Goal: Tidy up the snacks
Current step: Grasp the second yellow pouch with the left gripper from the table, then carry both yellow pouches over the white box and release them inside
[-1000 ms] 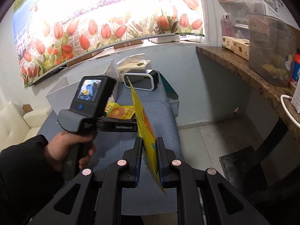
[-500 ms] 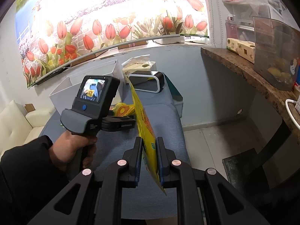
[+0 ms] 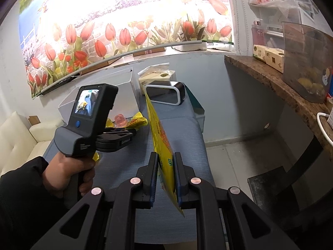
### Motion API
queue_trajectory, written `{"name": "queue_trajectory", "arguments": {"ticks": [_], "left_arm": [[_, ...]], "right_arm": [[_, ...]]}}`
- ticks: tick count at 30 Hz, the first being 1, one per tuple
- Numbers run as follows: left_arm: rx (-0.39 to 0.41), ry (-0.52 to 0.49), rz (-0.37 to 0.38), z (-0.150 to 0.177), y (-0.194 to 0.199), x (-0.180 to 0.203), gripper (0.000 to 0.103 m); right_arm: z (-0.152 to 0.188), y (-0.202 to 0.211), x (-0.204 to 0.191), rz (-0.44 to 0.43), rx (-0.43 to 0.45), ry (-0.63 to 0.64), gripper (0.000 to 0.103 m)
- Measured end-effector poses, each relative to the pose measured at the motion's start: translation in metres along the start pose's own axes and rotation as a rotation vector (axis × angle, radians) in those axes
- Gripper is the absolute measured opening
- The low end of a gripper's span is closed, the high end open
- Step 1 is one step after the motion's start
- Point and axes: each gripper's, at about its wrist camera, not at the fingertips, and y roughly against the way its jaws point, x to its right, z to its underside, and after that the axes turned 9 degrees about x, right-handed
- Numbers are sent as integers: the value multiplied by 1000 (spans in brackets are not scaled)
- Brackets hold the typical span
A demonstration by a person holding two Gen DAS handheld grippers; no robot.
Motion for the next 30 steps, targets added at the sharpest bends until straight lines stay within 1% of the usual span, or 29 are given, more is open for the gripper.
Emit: {"name": "queue_trajectory", "arguments": {"ticks": [9, 11, 14, 19, 22, 25, 28, 30], "left_arm": [[23, 22, 40, 2, 26, -4, 10], [41, 18, 44, 9, 51, -5, 9], [54, 44, 74, 13, 69, -9, 9], [83, 50, 88, 10, 90, -7, 9], [116, 54, 97, 10, 111, -9, 9], [166, 49, 101, 5, 141, -14, 10], [215, 58, 94, -3, 169, -27, 10], [241, 75, 75, -6, 185, -42, 10]], "right_arm": [[-2, 4, -7, -6, 8, 6, 15], [-2, 5, -9, -9, 10, 7, 15], [-2, 8, -13, -12, 16, 11, 15], [-4, 11, -19, -20, 25, 17, 15], [-6, 12, -22, -24, 33, 23, 15], [-11, 8, -26, -36, 37, 22, 15], [-20, 2, -36, -63, 46, 30, 15], [-27, -6, -47, -91, 50, 45, 15]]}}
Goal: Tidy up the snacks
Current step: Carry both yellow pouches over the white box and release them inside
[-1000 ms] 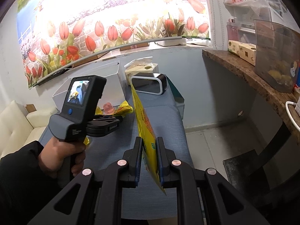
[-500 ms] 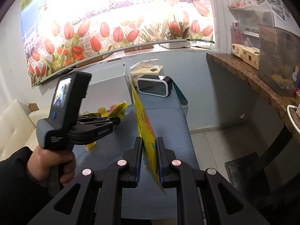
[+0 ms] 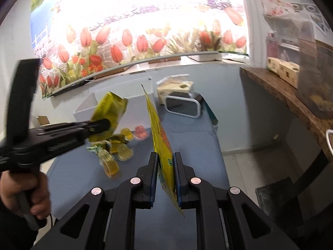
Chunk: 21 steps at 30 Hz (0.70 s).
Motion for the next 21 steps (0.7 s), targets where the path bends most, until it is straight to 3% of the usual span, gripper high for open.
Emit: {"name": "queue_trajectory", "arguments": {"ticks": [4, 10, 17, 21], "left_arm": [[30, 19, -45, -12, 19, -31, 10], [45, 63, -103, -32, 13, -82, 10], [88, 82, -121, -72, -19, -127, 10], [87, 40, -120, -92, -48, -143, 10]], "right_arm": [[-16, -26, -23, -53, 1, 23, 15], [-49, -82, -58, -124, 6, 67, 15], [-102, -162, -79, -134, 1, 90, 15], [-122, -208, -89, -144, -12, 128, 15]]}}
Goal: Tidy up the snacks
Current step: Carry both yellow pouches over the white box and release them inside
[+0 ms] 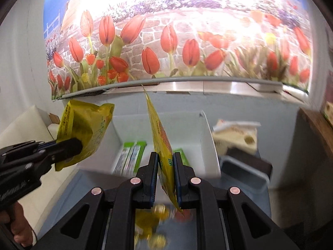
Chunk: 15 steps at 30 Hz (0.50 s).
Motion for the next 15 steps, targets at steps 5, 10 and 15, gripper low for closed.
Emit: {"name": "queue_trajectory", "arguments": {"ticks": [5, 10, 15], "left_arm": [[-34, 7, -49, -3, -38, -19, 11], [-75, 28, -57, 2, -59, -36, 102], [-63, 62, -71, 7, -54, -46, 103]], "right_arm": [[-9, -47, 2, 10, -51, 22, 15], [-10, -64, 12, 60, -58, 25, 90], [-11, -49, 19, 76, 8, 35, 96]]}}
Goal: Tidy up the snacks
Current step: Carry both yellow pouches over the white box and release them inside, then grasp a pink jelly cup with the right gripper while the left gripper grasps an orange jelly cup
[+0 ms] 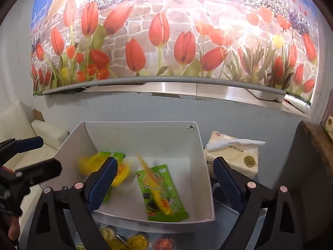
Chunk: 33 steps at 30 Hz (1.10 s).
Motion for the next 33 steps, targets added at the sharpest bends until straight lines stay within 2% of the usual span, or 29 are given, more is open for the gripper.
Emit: {"name": "queue_trajectory", "arguments": {"ticks": [5, 9, 15, 17, 20, 25, 27, 31, 33], "left_arm": [[8, -21, -17, 3, 14, 6, 103], [13, -26, -28, 13, 32, 12, 103], [7, 21, -21, 54, 71, 21, 103], [-14, 17, -12, 72, 80, 26, 103], [-28, -4, -36, 98, 93, 35, 103], [-60, 12, -42, 128, 105, 38, 103], [-75, 17, -40, 137, 108, 36, 103], [-93, 32, -41, 148, 111, 30, 103], [-99, 39, -47, 151, 111, 25, 103]], "right_arm": [[4, 21, 2, -34, 10, -25, 96], [17, 42, -1, -30, 15, -14, 97], [57, 88, -3, -36, 42, -16, 101], [70, 91, 0, -39, 14, -16, 102], [92, 85, 7, -20, -42, -20, 102], [119, 59, 18, 7, -120, -35, 101], [128, 46, 19, 6, -142, -29, 96], [142, 17, 12, -7, -219, -16, 71], [145, 7, 7, -21, -229, -4, 69]]}}
